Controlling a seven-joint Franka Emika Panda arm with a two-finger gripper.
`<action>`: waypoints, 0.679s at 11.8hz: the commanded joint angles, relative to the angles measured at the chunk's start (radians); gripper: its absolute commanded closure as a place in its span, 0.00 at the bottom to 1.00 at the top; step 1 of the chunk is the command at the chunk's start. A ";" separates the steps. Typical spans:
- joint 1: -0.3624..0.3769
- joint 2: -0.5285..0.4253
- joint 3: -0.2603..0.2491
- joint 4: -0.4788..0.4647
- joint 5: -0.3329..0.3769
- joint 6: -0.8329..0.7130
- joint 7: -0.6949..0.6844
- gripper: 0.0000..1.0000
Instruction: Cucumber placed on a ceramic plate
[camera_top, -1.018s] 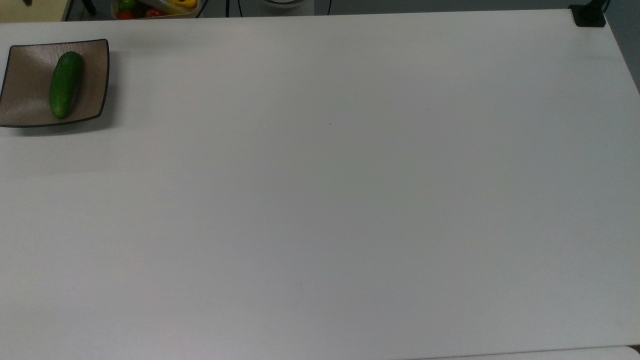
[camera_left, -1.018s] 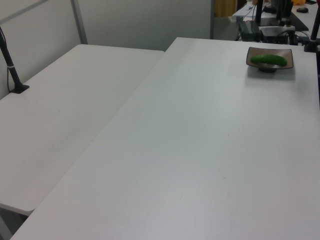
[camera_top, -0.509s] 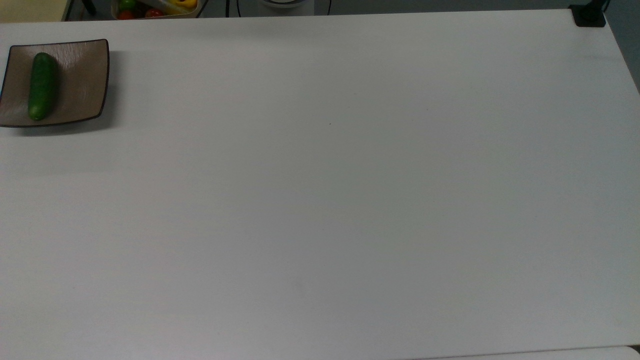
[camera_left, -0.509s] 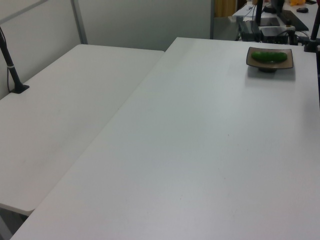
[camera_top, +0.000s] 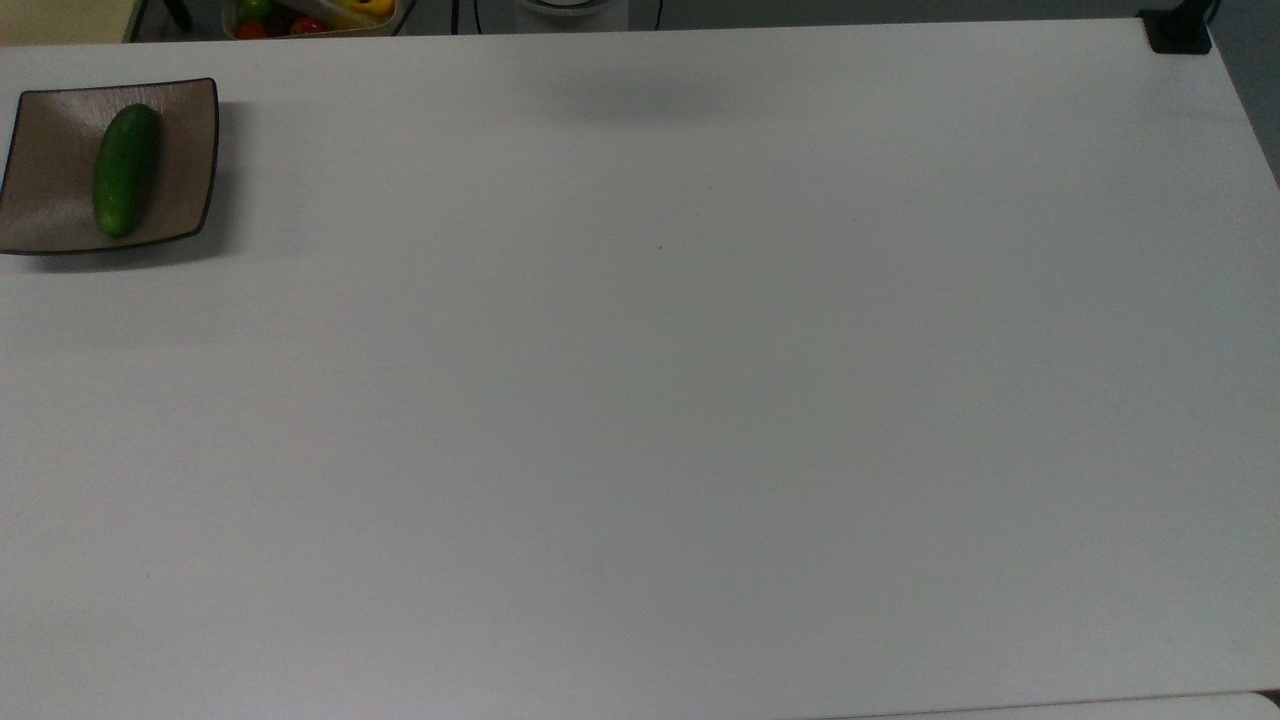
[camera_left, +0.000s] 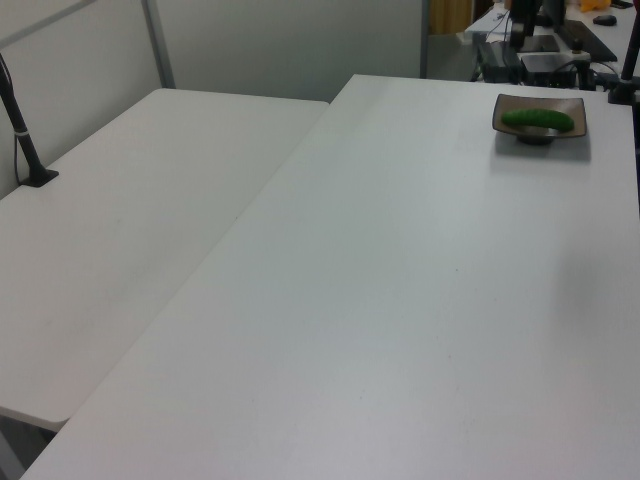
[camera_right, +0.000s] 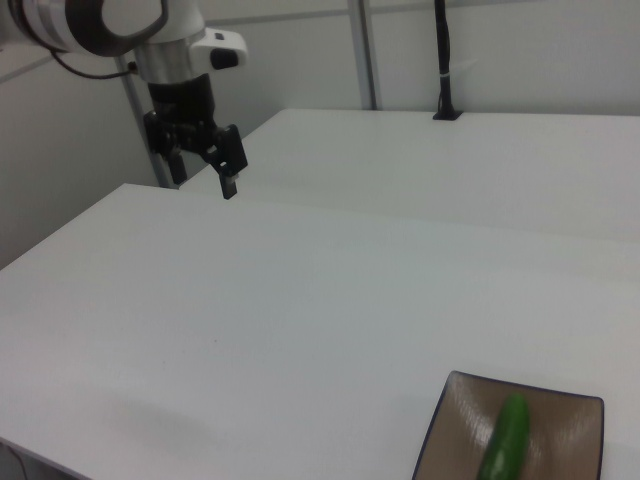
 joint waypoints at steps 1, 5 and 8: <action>-0.003 0.052 0.072 -0.030 -0.066 0.099 0.038 0.00; -0.006 0.099 0.072 -0.053 -0.066 0.267 -0.077 0.00; -0.010 0.096 0.061 -0.051 -0.051 0.265 -0.122 0.00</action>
